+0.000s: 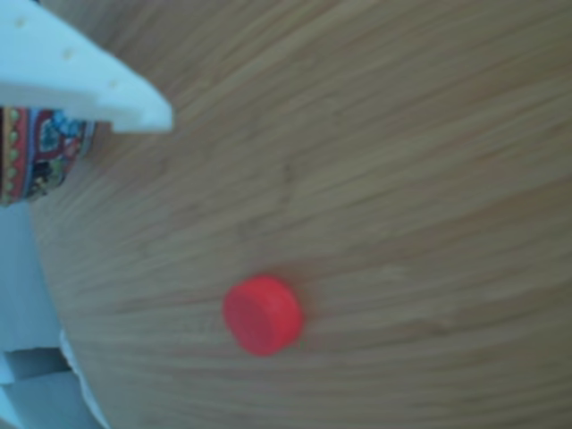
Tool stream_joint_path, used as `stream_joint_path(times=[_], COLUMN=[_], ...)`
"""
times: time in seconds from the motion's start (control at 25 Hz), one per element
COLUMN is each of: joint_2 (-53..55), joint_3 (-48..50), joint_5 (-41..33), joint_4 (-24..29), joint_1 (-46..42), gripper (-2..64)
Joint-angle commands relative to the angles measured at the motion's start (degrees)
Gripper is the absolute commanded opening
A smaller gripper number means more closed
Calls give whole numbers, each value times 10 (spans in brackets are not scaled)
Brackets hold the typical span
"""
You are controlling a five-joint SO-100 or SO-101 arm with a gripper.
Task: Grasp a red cap and put it in the cup.
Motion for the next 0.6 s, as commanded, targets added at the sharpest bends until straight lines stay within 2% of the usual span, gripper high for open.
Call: stream_joint_path(times=[0.0,0.2,0.56], joint_2=[-13,-85,-112], joint_3=[-35,-79,-154], joint_5=[2,-2,-3], joint_4=[26,38,38], joint_1=[16,74,107], gripper=[532,532,532])
